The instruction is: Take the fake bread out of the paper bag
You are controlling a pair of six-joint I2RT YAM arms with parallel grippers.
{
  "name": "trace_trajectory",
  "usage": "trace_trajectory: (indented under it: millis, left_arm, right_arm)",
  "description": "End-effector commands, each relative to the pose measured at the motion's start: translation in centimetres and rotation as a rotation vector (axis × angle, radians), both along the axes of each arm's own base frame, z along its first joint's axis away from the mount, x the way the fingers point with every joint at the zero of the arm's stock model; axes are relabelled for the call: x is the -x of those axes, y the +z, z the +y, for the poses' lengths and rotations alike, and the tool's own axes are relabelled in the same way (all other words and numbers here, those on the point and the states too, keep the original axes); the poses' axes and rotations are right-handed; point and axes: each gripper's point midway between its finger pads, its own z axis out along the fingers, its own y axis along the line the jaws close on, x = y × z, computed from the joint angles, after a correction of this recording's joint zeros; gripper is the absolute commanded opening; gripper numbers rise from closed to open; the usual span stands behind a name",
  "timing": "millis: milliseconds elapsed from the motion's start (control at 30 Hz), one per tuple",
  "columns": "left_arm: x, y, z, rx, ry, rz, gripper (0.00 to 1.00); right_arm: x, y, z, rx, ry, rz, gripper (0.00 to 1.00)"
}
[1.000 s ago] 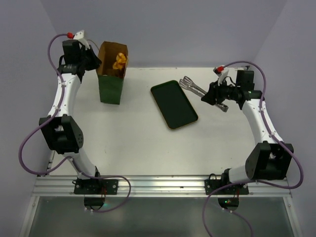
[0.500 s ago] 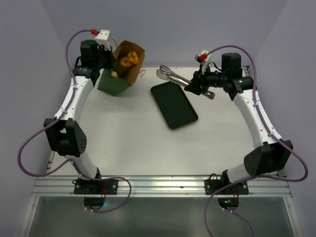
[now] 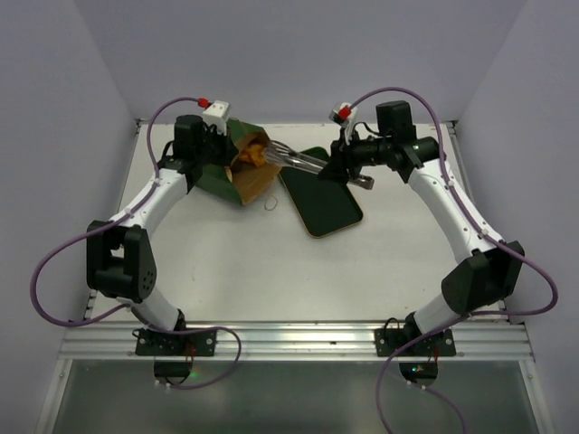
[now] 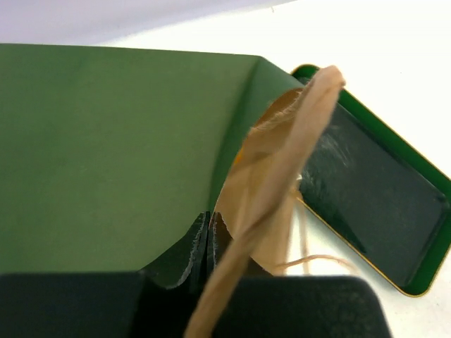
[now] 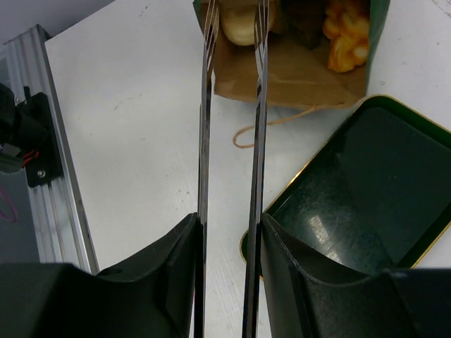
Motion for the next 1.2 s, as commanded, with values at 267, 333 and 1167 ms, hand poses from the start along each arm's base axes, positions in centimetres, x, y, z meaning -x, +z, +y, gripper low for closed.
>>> trace_trajectory:
  millis: [267,333,1167]
  left_arm:
    - [2.6,2.3,-0.6,0.094,-0.026,-0.096,0.00]
    - [3.0,2.0,-0.3,0.082,-0.021,-0.095,0.00]
    - [4.4,2.7,0.0,0.192,0.054,-0.090,0.00]
  right_arm:
    - [0.9,-5.6,2.6,0.202,0.069,0.048,0.41]
    - [0.6,-6.5,3.2,0.209,0.062,0.057,0.41]
    - [-1.8,-12.5,9.2,-0.066,-0.233,0.578,0.44]
